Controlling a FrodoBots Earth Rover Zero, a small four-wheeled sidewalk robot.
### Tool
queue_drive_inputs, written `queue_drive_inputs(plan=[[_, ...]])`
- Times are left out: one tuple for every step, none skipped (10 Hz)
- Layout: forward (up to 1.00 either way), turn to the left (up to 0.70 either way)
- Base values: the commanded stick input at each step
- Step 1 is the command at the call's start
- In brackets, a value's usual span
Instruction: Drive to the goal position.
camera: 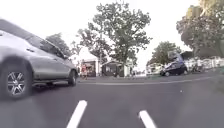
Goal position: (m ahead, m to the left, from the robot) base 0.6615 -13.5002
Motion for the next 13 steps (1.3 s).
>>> queue_drive_inputs(plan=[[0.7,0.0],[0.7,0.0],[0.7,0.0],[0.7,0.0],[0.7,0.0],[0.7,-0.01],[0.7,-0.3],[0.7,-0.34],[0.7,-0.09],[0.7,0.0],[0.7,0.0],[0.7,0.0],[0.7,0.0]])
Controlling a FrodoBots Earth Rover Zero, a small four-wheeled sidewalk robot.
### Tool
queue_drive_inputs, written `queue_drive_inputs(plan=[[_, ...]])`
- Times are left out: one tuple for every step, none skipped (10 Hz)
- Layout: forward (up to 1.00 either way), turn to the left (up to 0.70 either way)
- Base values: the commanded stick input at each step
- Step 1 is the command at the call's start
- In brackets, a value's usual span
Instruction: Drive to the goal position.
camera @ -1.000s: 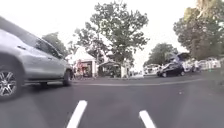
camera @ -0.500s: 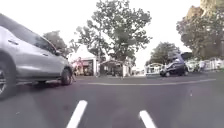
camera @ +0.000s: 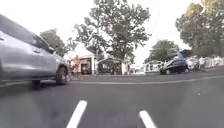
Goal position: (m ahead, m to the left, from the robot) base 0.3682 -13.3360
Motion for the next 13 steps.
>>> queue_drive_inputs(plan=[[0.7,0.0],[0.7,0.0],[0.7,0.0],[0.7,0.0],[0.7,0.0],[0.7,-0.07],[0.7,-0.35],[0.7,-0.35],[0.7,-0.35],[0.7,-0.35],[0.7,-0.35],[0.7,-0.35],[0.7,-0.35]])
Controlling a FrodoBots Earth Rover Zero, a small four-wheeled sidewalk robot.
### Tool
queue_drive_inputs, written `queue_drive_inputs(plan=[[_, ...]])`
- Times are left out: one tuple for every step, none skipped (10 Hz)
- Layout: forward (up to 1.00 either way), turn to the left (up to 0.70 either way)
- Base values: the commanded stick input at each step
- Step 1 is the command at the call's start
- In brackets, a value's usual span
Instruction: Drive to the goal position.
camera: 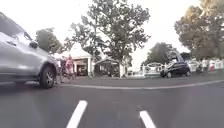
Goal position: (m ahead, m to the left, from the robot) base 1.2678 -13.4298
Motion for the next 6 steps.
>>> queue_drive_inputs(plan=[[0.7,-0.35],[0.7,-0.35],[0.7,-0.35],[0.58,-0.29],[0.08,-0.04],[0.0,0.0]])
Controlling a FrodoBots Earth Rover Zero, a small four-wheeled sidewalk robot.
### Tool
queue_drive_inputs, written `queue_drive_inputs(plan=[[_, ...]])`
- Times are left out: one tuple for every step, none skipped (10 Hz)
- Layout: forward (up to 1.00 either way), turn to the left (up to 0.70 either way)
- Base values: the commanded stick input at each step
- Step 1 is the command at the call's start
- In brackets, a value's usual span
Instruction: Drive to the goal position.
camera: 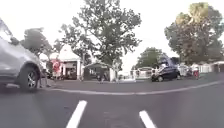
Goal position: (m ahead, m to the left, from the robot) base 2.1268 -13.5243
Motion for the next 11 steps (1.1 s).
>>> queue_drive_inputs(plan=[[0.0,0.0],[0.0,0.0],[0.0,0.0],[0.0,0.0],[0.0,0.0],[0.0,0.0],[0.0,0.0],[0.0,0.0],[0.19,-0.1],[0.7,-0.35],[0.7,-0.35]])
